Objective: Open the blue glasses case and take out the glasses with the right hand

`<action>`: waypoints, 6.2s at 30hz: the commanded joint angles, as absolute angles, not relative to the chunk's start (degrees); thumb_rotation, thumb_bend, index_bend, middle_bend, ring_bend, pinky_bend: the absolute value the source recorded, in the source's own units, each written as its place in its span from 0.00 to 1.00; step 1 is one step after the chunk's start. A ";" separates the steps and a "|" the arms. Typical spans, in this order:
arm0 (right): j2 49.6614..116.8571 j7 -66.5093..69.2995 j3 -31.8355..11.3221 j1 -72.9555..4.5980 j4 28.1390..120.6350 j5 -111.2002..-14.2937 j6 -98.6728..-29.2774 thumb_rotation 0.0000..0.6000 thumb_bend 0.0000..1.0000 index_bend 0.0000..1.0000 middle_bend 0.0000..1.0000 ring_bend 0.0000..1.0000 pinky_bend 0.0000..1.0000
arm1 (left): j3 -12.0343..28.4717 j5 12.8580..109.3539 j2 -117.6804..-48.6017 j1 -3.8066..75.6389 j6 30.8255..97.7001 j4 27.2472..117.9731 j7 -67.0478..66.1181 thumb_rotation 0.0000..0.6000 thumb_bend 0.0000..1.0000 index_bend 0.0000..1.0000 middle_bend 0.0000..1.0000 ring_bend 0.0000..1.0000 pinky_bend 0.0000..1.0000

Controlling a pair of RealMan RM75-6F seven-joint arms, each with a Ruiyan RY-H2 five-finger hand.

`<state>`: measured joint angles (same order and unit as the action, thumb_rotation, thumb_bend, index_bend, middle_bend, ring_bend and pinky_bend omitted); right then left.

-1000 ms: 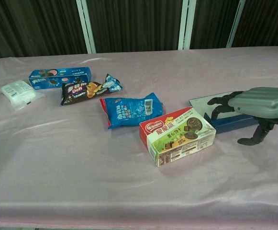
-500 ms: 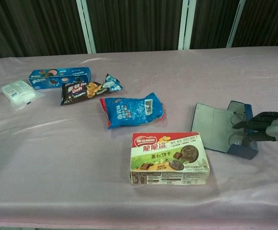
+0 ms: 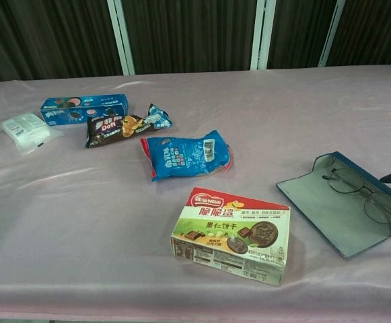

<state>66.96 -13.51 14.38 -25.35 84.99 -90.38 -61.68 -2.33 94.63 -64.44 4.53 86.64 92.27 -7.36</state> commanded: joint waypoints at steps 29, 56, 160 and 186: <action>71.03 -9.37 -2.20 -30.98 76.51 -79.80 -54.83 1.00 0.45 0.45 0.00 0.00 0.00 | -2.43 94.42 -64.96 5.04 85.47 92.79 -8.66 1.00 0.52 0.00 0.00 0.00 0.00; 78.90 -26.26 -3.43 -36.29 73.19 -69.03 -47.26 1.00 0.52 0.53 0.00 0.00 0.00 | -2.21 93.97 -64.83 5.21 85.31 92.64 -8.29 1.00 0.53 0.00 0.00 0.00 0.00; 76.75 -19.15 -2.75 -27.86 82.76 -85.72 -64.15 1.00 0.41 0.42 0.00 0.00 0.00 | -2.20 93.82 -65.01 5.32 85.15 92.89 -8.73 1.00 0.53 0.00 0.00 0.00 0.00; 79.75 -19.17 2.10 -28.88 78.32 -86.68 -56.14 1.00 0.50 0.57 0.00 0.00 0.00 | -2.17 94.09 -64.54 5.00 86.02 92.67 -7.29 1.00 0.53 0.00 0.00 0.00 0.00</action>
